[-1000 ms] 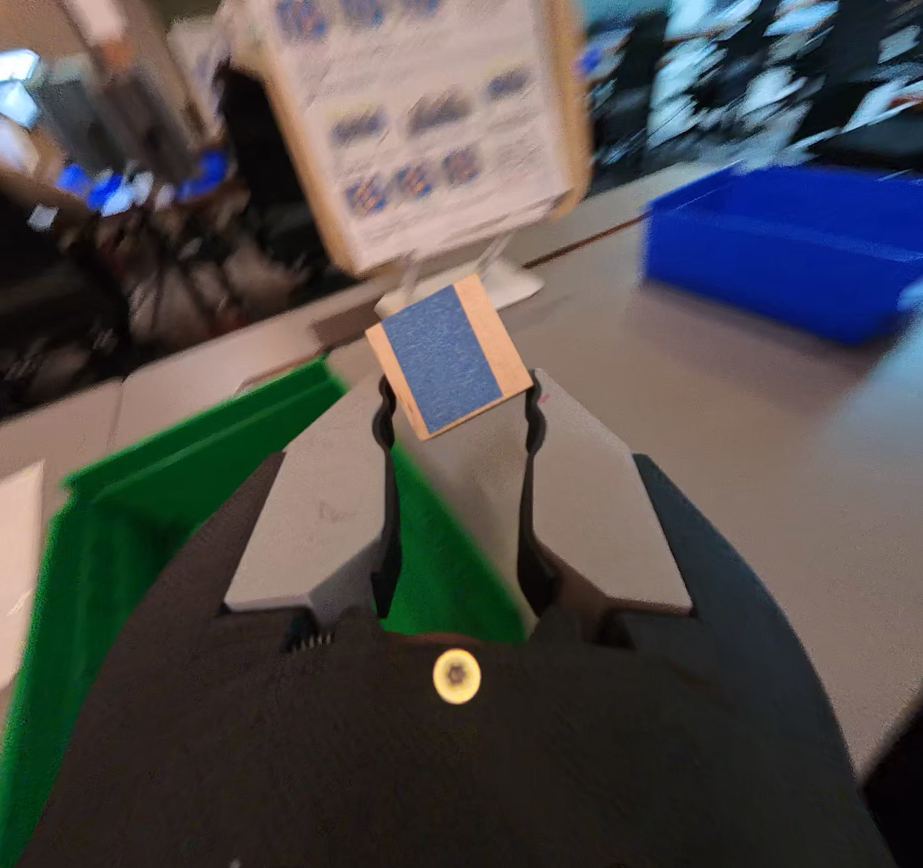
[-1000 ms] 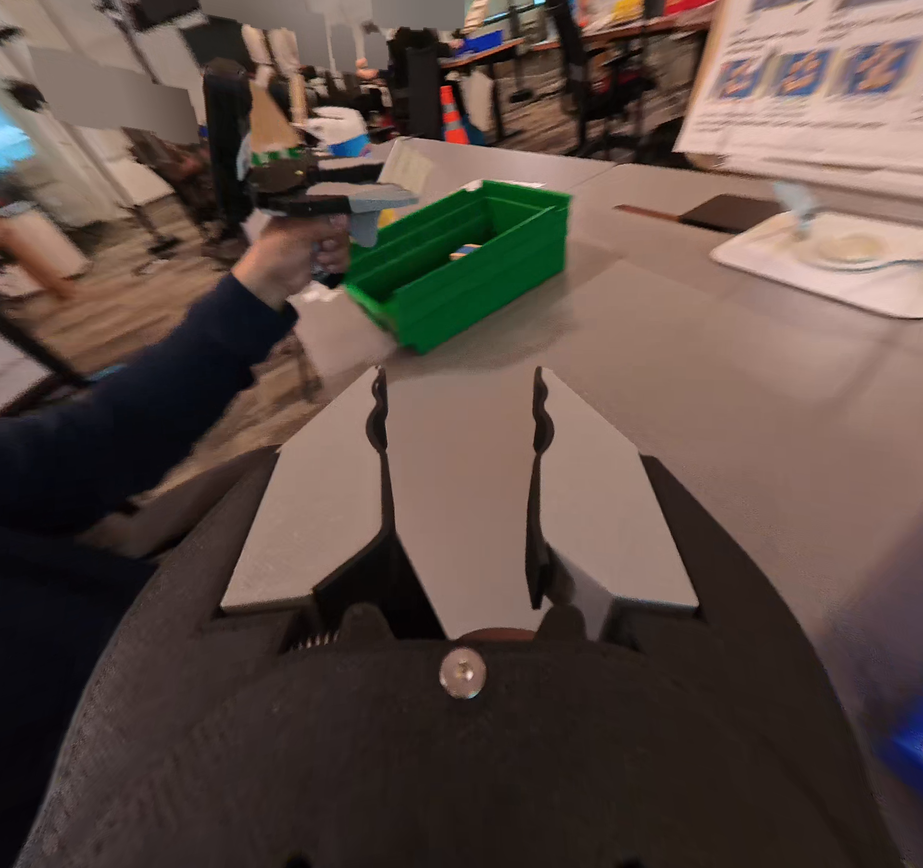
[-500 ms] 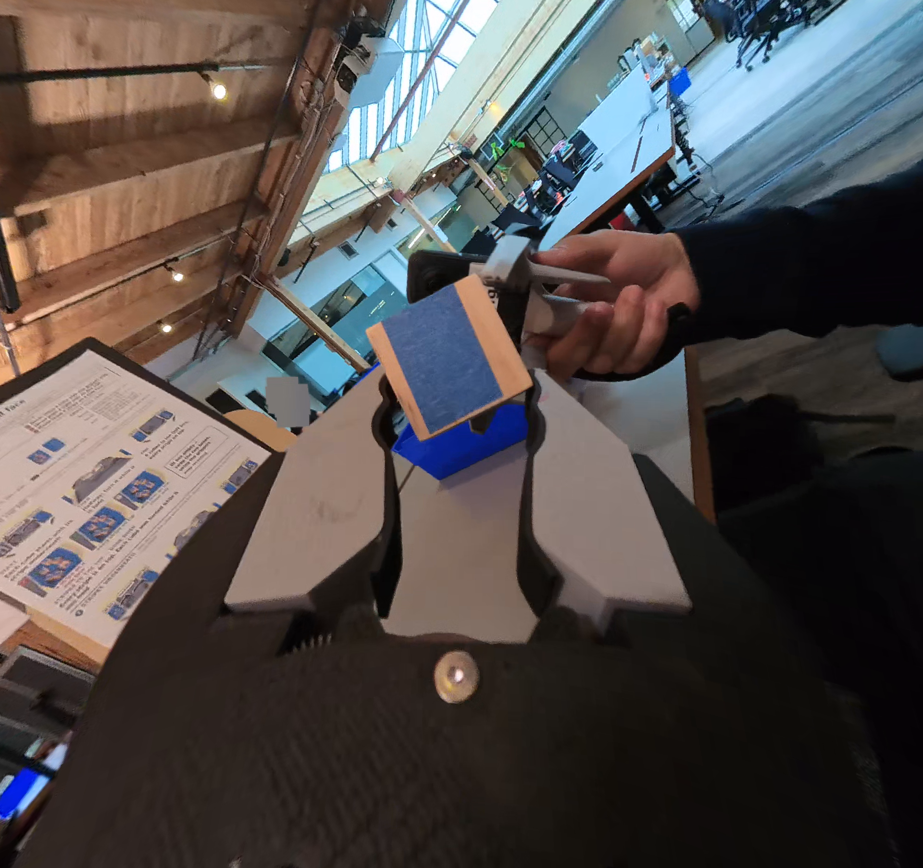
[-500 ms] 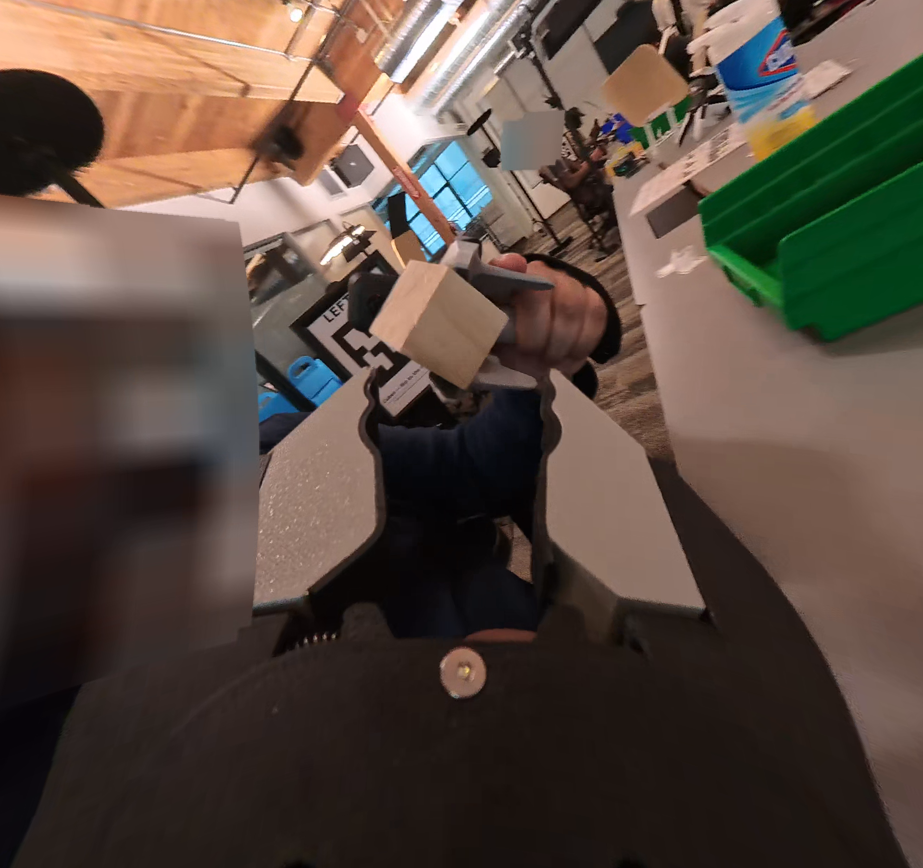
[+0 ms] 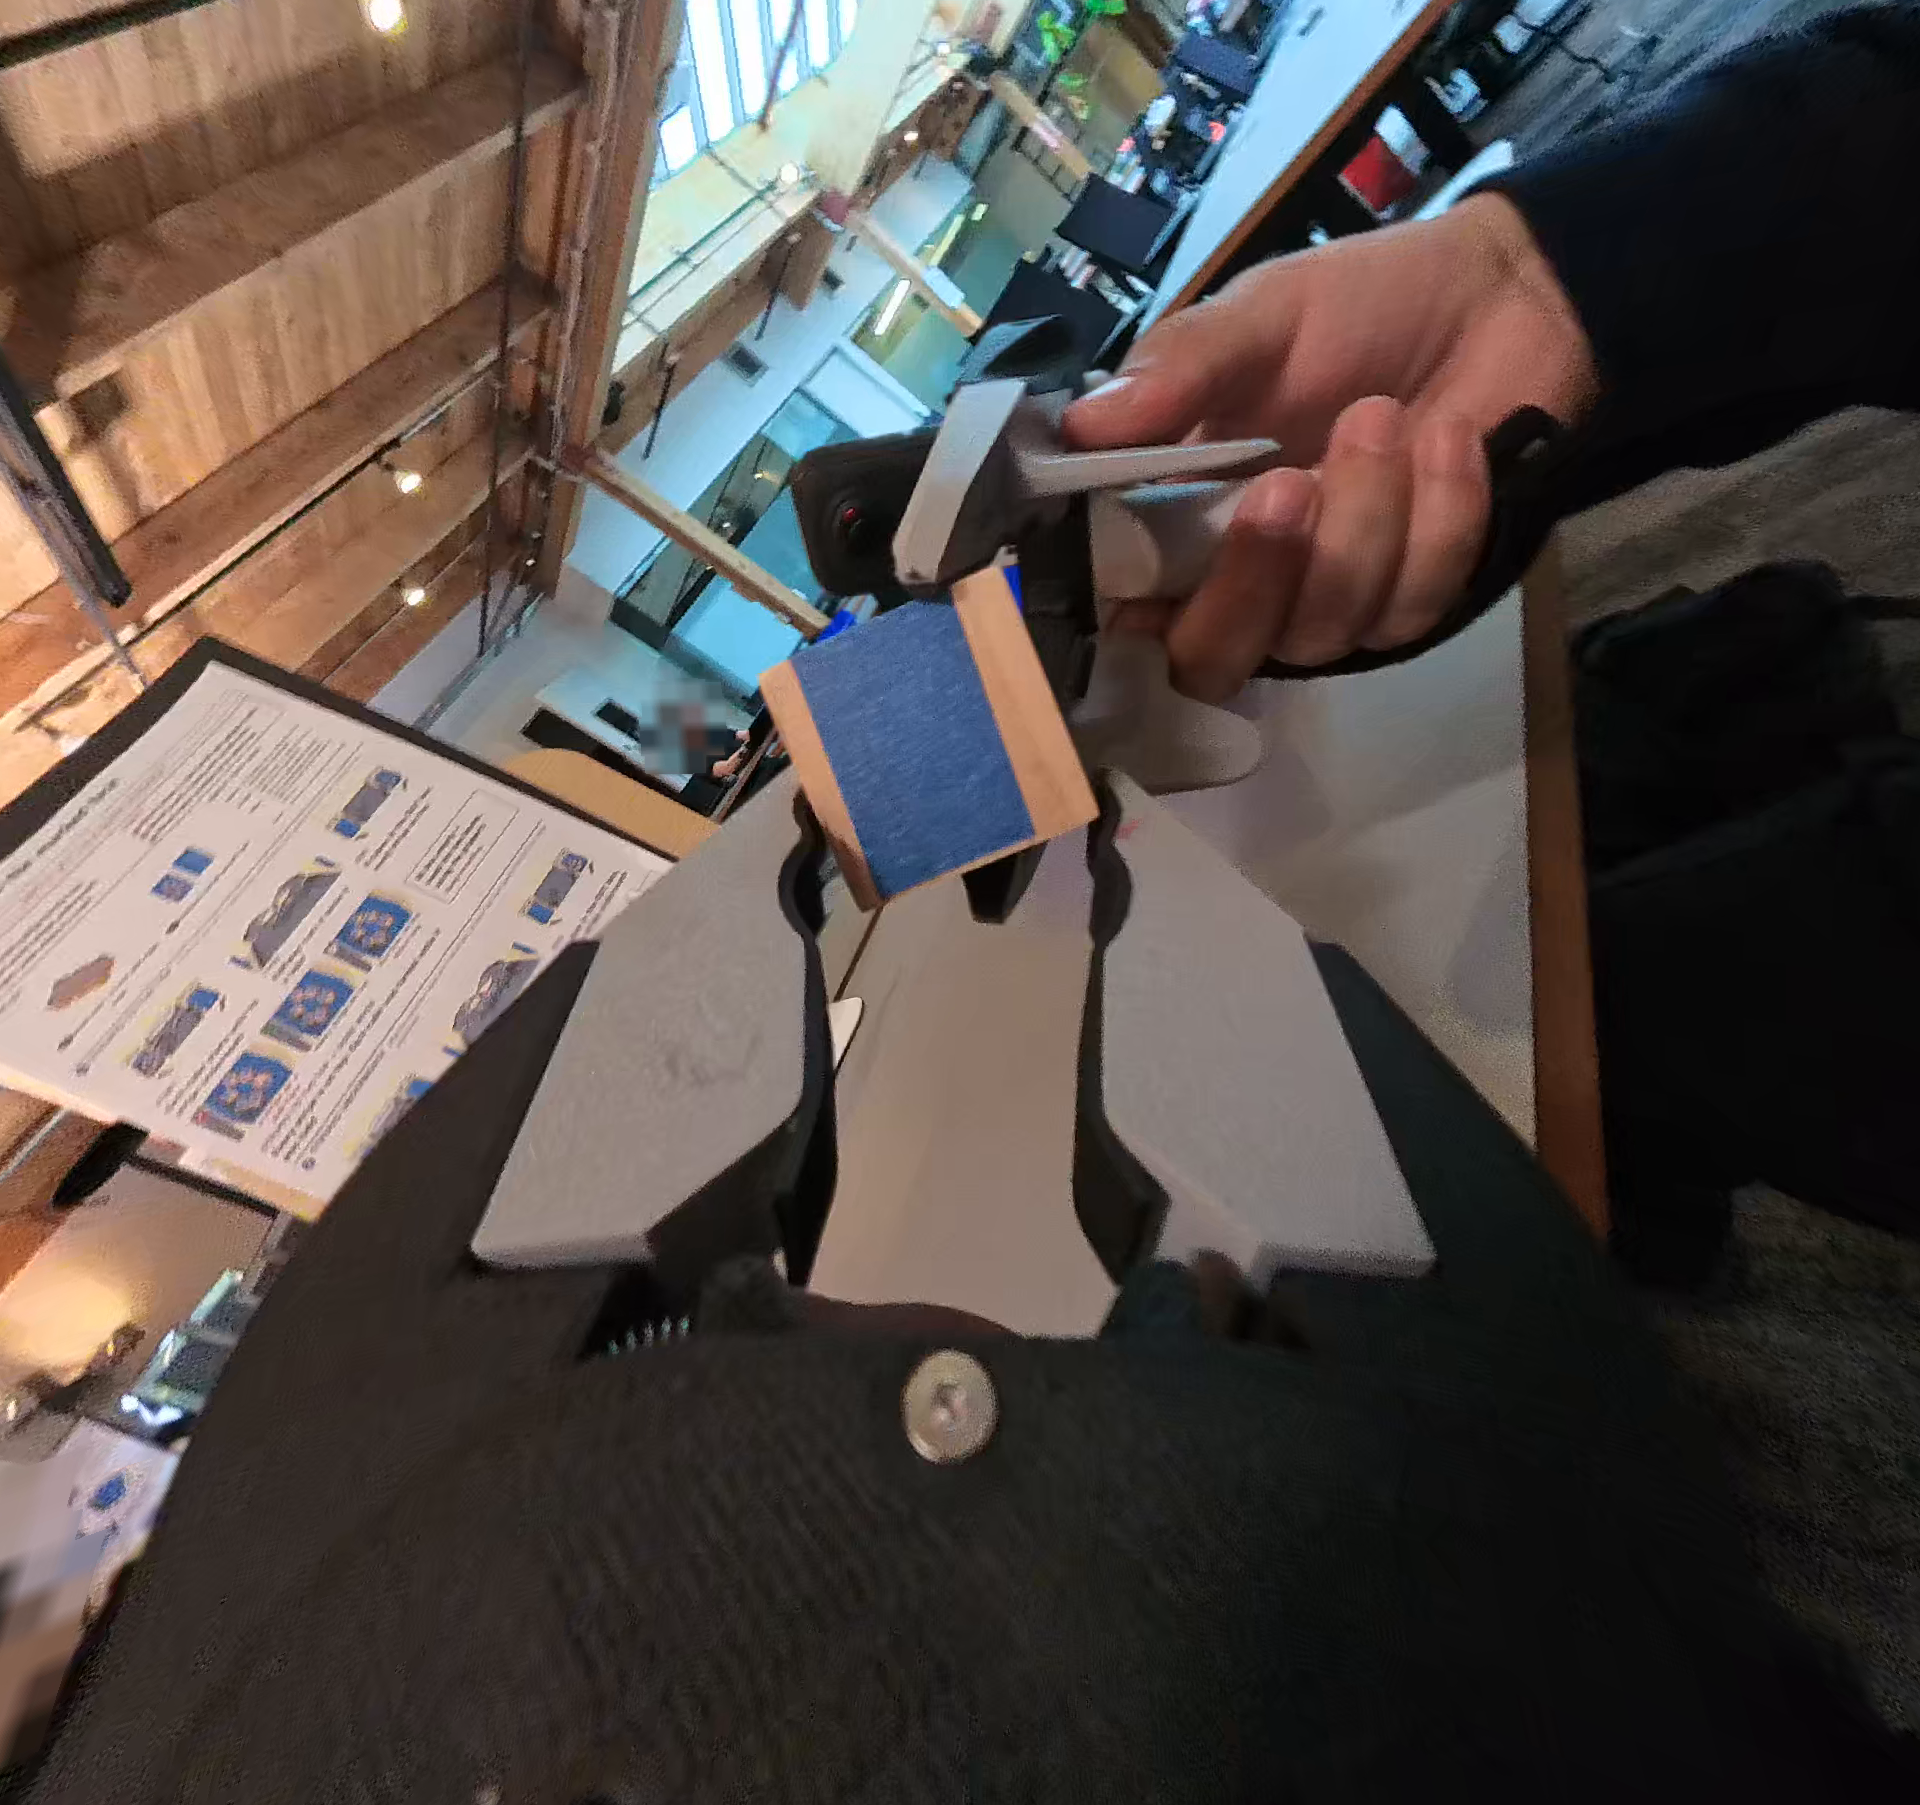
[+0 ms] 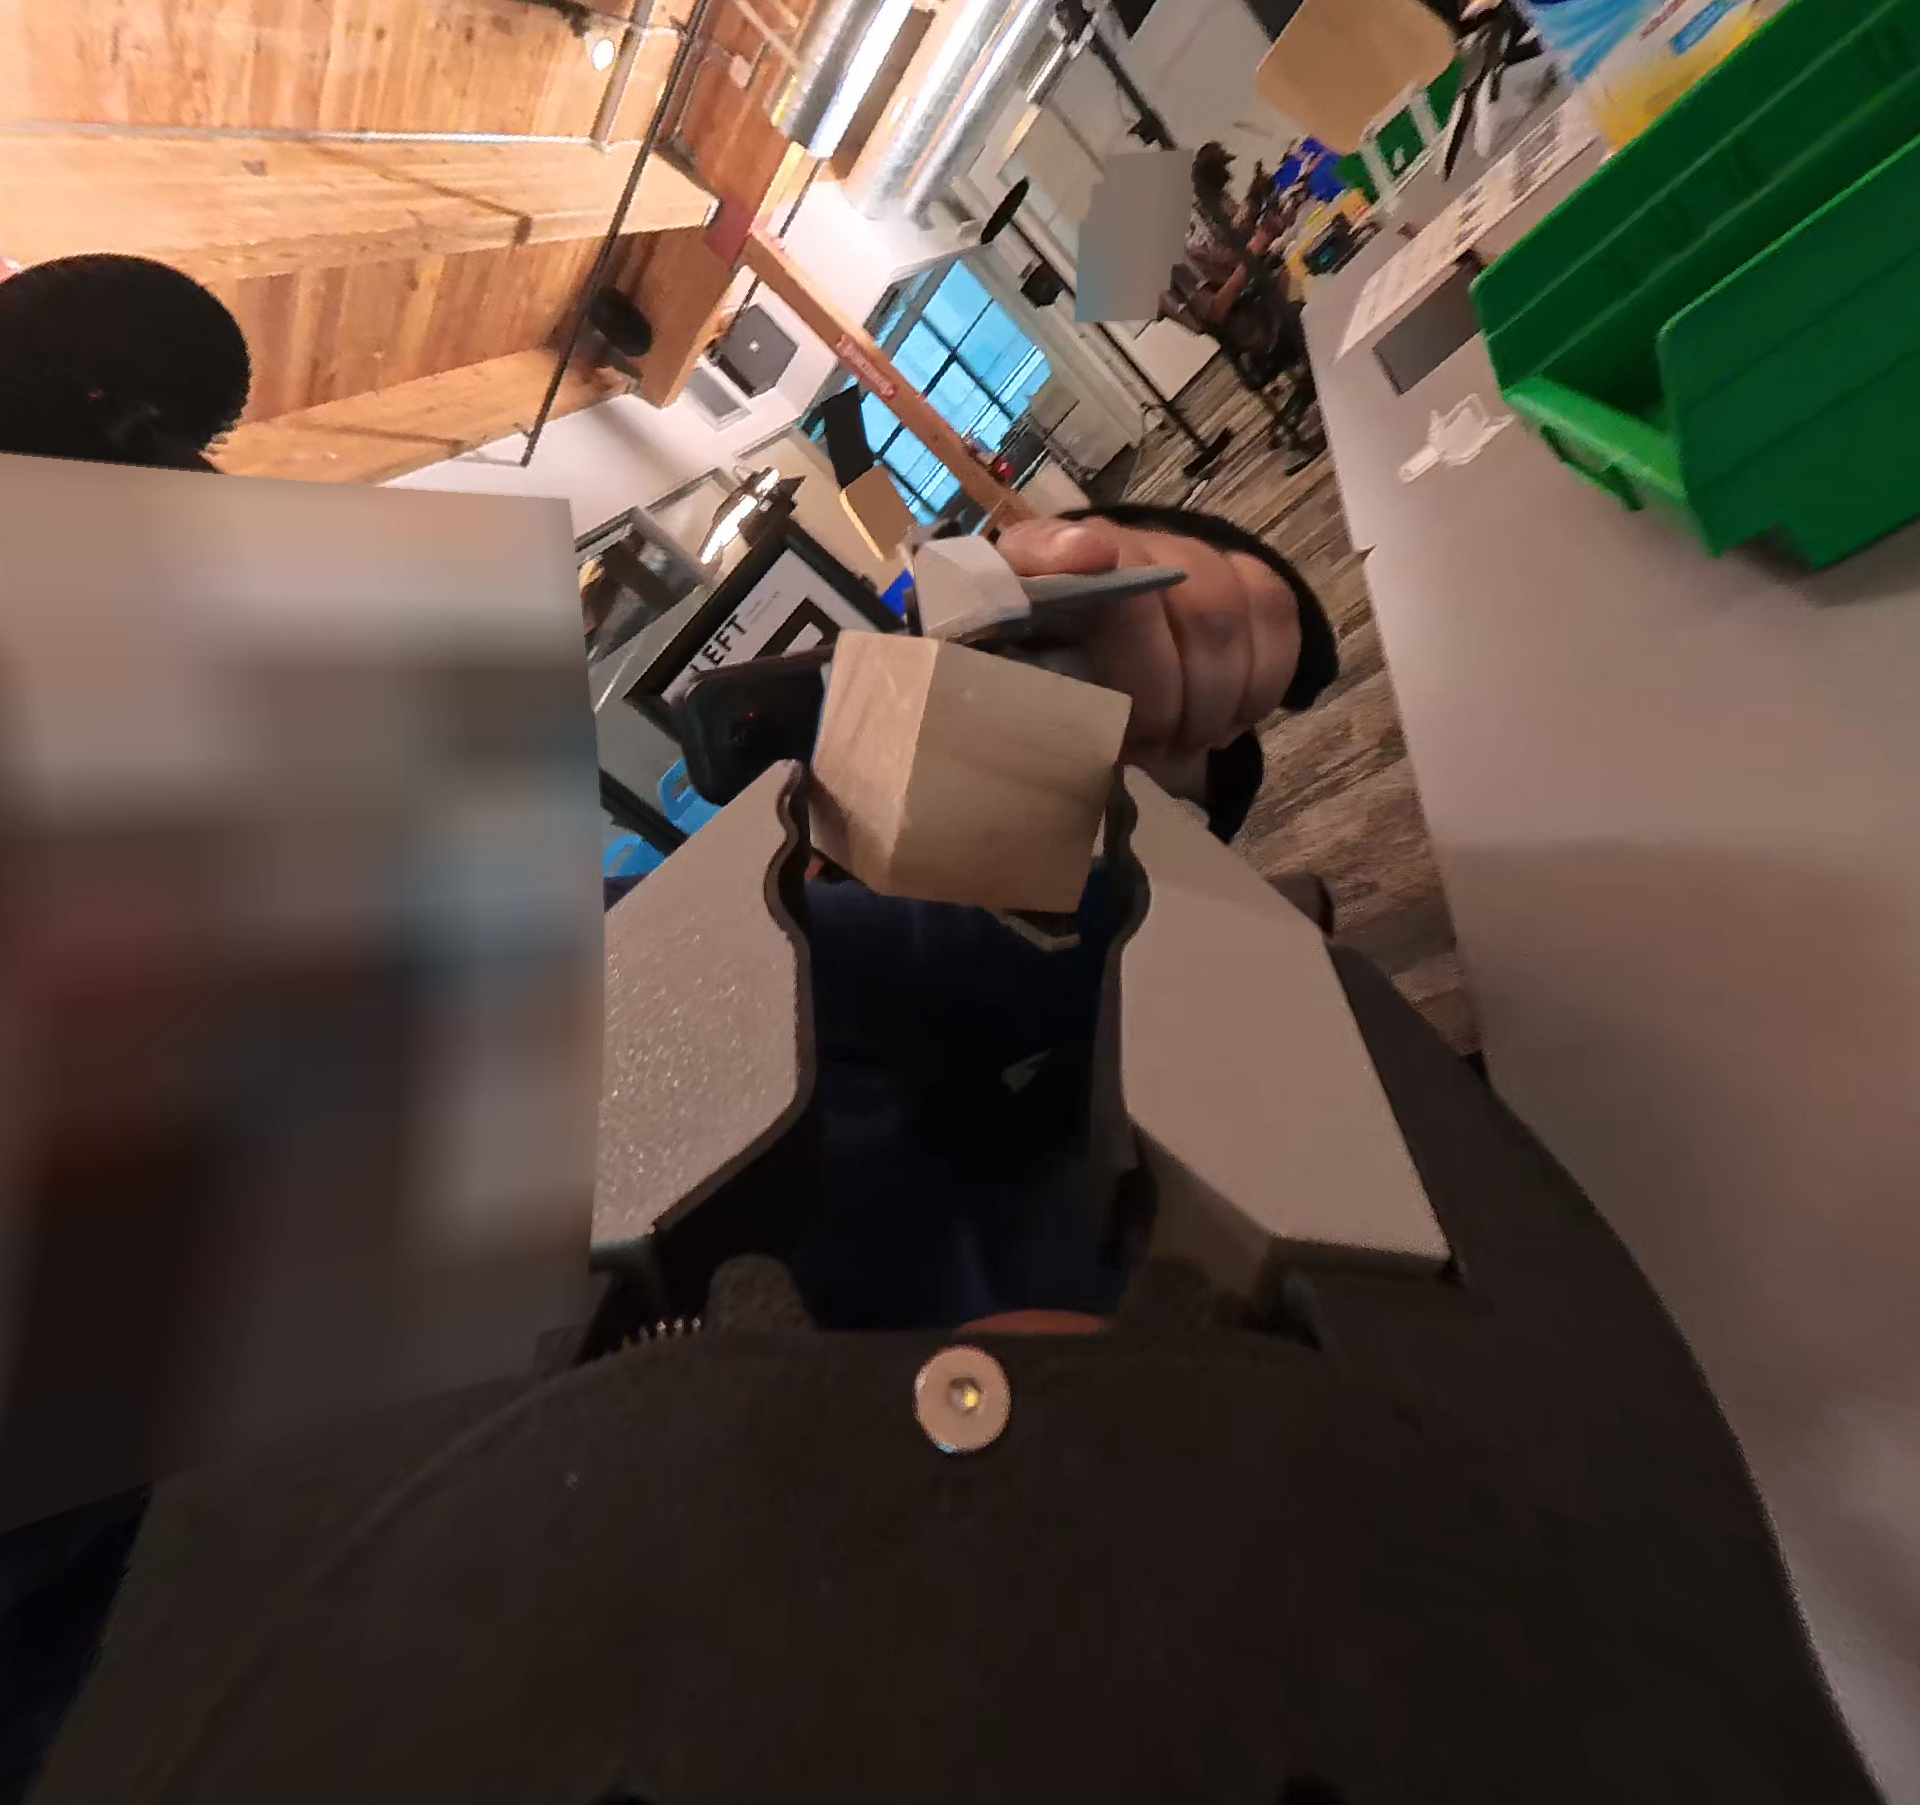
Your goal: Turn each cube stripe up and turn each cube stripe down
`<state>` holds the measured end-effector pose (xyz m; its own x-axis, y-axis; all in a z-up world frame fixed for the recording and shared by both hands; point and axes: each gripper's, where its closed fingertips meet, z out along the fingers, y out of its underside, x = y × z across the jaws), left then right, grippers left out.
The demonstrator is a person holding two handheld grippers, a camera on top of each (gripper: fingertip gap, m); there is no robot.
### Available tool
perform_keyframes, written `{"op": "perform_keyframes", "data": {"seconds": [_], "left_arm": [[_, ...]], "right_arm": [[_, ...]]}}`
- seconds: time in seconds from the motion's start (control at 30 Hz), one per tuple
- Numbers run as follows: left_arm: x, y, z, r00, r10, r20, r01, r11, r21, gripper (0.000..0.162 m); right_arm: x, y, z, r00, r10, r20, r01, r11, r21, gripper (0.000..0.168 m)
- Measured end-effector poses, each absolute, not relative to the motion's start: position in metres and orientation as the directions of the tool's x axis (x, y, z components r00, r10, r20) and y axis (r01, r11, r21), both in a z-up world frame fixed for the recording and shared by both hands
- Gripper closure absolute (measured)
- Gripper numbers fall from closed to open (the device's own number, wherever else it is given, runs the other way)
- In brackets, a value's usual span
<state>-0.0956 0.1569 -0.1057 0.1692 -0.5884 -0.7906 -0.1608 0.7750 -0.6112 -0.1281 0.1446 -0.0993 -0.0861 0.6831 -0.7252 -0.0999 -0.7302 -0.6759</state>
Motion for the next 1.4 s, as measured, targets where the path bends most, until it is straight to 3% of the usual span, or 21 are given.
{"op": "perform_keyframes", "data": {"seconds": [0.03, 0.33, 0.6, 0.8, 0.97, 1.07, 1.17, 1.3, 1.4], "left_arm": [[-0.095, 0.159, -0.104, 0.197, -0.599, -0.776, -0.154, 0.763, -0.628, 0.114], [-0.092, 0.164, -0.093, 0.283, -0.627, -0.726, -0.171, 0.712, -0.681, 0.117], [-0.093, 0.164, -0.093, 0.303, -0.489, -0.818, -0.245, 0.79, -0.563, 0.116], [-0.094, 0.15, -0.093, 0.259, -0.377, -0.889, -0.24, 0.867, -0.437, 0.118], [-0.102, 0.129, -0.079, 0.238, -0.538, -0.809, -0.013, 0.83, -0.557, 0.118], [-0.105, 0.123, -0.074, 0.231, -0.599, -0.766, 0.073, 0.796, -0.601, 0.118], [-0.104, 0.122, -0.074, 0.243, -0.575, -0.781, 0.065, 0.813, -0.579, 0.118], [-0.098, 0.126, -0.086, 0.231, -0.507, -0.83, -0.013, 0.852, -0.524, 0.118], [-0.095, 0.137, -0.091, 0.242, -0.519, -0.82, -0.073, 0.833, -0.548, 0.119]], "right_arm": [[-0.127, 0.147, -0.097, -0.078, 0.692, -0.718, -0.117, -0.722, -0.682, 0.114], [-0.124, 0.151, -0.088, 0.148, 0.811, -0.566, -0.143, -0.549, -0.824, 0.114], [-0.125, 0.154, -0.098, 0.417, 0.852, -0.316, 0.016, -0.355, -0.935, 0.114], [-0.125, 0.141, -0.097, 0.337, 0.87, -0.359, 0.042, -0.395, -0.918, 0.115], [-0.125, 0.12, -0.079, 0.057, 0.865, -0.499, -0.041, -0.497, -0.867, 0.127], [-0.131, 0.111, -0.074, -0.059, 0.836, -0.545, -0.054, -0.548, -0.835, 0.126], [-0.135, 0.112, -0.078, -0.052, 0.829, -0.556, -0.045, -0.558, -0.828, 0.117], [-0.137, 0.116, -0.087, 0.033, 0.85, -0.526, -0.009, -0.526, -0.851, 0.125], [-0.135, 0.127, -0.092, 0.163, 0.879, -0.448, 0.009, -0.455, -0.89, 0.126]]}}
